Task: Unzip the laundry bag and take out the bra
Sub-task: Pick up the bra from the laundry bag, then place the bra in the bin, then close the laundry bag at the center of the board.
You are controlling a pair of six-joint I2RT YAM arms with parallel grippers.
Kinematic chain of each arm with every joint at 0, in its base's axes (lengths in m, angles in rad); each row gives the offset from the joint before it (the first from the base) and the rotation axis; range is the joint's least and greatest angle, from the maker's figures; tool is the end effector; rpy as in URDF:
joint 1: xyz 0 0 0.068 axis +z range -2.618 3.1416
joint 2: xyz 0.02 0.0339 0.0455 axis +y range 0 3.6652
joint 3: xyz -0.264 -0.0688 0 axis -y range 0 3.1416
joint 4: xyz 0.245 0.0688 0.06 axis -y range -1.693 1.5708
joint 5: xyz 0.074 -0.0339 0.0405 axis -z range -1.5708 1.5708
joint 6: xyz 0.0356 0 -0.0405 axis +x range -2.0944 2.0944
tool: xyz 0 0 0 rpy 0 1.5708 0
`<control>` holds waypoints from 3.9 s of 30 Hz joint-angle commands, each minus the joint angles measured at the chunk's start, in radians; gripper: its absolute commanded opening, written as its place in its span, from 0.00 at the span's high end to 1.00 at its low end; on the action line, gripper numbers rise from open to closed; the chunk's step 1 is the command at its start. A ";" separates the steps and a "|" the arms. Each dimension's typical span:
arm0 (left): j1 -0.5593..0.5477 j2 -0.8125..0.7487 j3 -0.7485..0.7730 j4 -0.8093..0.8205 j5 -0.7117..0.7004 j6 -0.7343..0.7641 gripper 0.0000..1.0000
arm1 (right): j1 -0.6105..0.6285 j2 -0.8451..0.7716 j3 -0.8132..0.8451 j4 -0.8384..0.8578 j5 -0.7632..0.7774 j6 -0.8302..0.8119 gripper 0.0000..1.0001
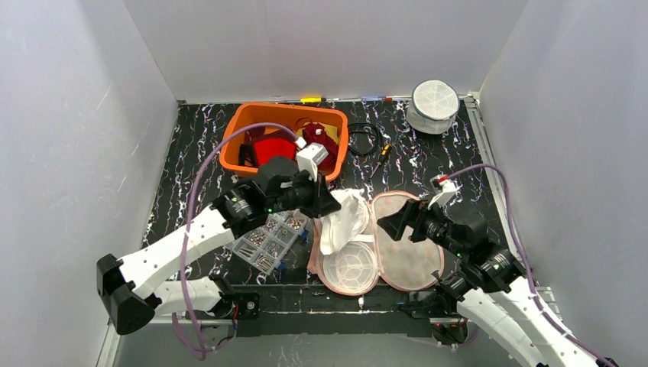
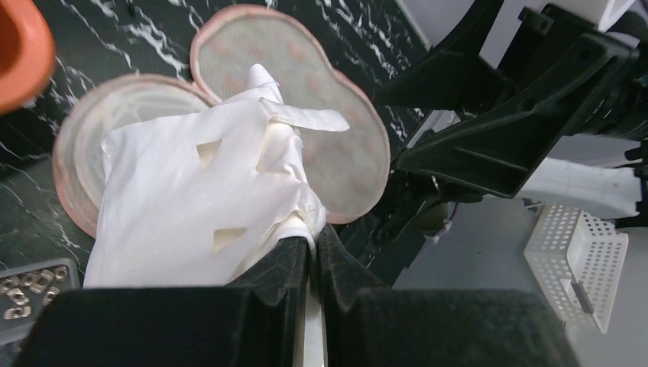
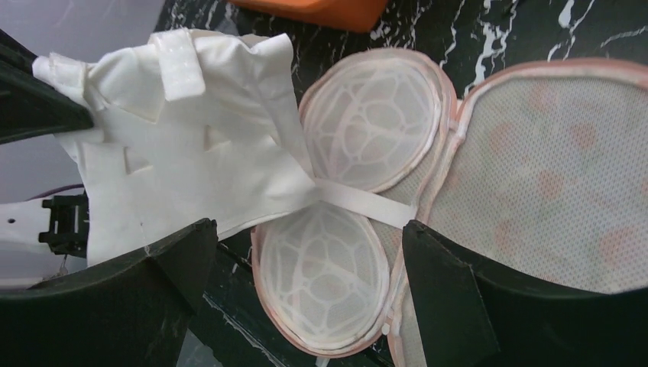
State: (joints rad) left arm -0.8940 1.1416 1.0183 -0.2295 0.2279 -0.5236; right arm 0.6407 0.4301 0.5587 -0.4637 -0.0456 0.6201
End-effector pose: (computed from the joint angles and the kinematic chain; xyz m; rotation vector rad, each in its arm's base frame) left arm 0.1582 -0.2098 0.3454 0.5488 2.0236 -1.1304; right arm 0.0943 0.0723 0.2785 -0.0532 2.0083 0.8785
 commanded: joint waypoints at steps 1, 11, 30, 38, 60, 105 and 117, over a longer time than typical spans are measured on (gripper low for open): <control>-0.003 -0.048 0.126 -0.164 -0.114 0.070 1.00 | -0.002 -0.025 0.103 -0.018 0.040 -0.048 0.01; 0.088 0.009 0.417 -0.266 -0.566 0.163 1.00 | -0.001 -0.050 0.064 0.000 0.041 -0.033 0.01; 0.544 0.512 0.691 0.033 -0.246 0.120 1.00 | -0.001 -0.098 -0.142 0.112 -0.053 0.024 0.02; 0.572 0.636 0.552 0.130 -0.178 0.049 1.00 | -0.001 -0.119 -0.168 0.108 -0.043 0.004 0.02; 0.562 0.435 0.388 -0.056 -0.344 0.032 0.27 | -0.001 -0.058 -0.176 0.150 -0.062 0.006 0.02; 0.027 -0.008 -0.050 -0.075 -0.483 -0.055 0.37 | -0.002 0.013 -0.152 -0.093 0.631 0.273 0.09; -0.260 -0.193 -0.378 0.029 -0.477 -0.211 0.33 | -0.006 0.176 -0.132 -0.160 0.836 0.430 0.12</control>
State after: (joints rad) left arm -1.0935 0.9977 0.7212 -0.2630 -0.2157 -0.6613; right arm 0.6407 0.6079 0.3782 -0.6022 0.6502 0.9691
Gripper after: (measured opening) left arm 0.673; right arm 0.918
